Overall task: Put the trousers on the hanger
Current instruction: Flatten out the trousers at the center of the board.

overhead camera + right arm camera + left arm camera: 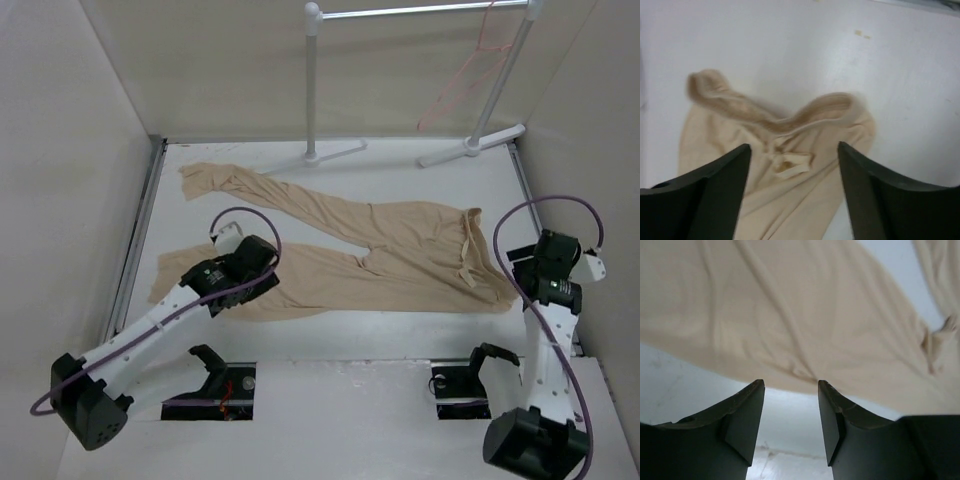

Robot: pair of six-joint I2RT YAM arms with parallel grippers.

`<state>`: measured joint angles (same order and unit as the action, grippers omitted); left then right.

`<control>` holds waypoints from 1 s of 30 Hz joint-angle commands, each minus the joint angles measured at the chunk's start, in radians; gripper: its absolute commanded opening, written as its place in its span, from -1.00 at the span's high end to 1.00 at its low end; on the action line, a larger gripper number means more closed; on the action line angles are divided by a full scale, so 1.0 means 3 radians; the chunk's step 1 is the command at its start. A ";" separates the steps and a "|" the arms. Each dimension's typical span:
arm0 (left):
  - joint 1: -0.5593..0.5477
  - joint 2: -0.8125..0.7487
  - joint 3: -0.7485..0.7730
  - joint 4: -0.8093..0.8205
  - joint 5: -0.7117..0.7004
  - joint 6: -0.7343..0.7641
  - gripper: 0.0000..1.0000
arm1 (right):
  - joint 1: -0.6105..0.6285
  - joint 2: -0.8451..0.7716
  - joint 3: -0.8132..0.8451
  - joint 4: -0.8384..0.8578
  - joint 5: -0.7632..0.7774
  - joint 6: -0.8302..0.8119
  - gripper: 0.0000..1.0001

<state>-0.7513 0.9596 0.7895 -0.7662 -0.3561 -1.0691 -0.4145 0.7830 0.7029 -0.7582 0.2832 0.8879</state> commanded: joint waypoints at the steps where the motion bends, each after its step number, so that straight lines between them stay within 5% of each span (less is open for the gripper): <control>1: 0.0465 0.0048 0.0150 0.0180 -0.0153 0.0306 0.11 | 0.0533 -0.0186 0.0341 -0.0019 0.0064 -0.0142 -0.43; 5: 0.1115 0.0303 0.0237 0.0707 0.0230 0.0398 0.39 | 0.1596 0.0043 0.0301 0.0093 -0.0335 -0.0188 0.66; 7: 0.1350 0.0507 0.0359 0.0891 0.0256 0.0404 0.58 | 0.2057 0.0171 0.0275 0.0154 -0.0346 -0.0158 0.85; 13: 0.2204 0.1437 0.0885 0.1413 0.0109 0.0276 0.71 | 0.2707 0.0544 0.0290 0.0563 -0.0616 -0.0331 0.87; 17: 0.2644 0.2296 0.1595 0.1475 0.0144 0.0265 0.54 | 0.2821 0.0576 0.0219 0.0804 -0.0800 -0.0393 0.82; 24: 0.2946 0.3508 0.2700 0.1347 0.0267 0.0123 0.33 | 0.2826 0.0719 0.0280 0.0942 -0.1057 -0.0536 0.72; 30: 0.3115 0.4077 0.3080 0.1296 0.0246 -0.0031 0.33 | 0.2831 0.0826 0.0551 0.0876 -0.0868 -0.0475 0.68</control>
<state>0.1589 2.1693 1.6661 -0.3477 -0.2729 -1.0313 0.4271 1.0317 0.7918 -0.5430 0.0002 0.7551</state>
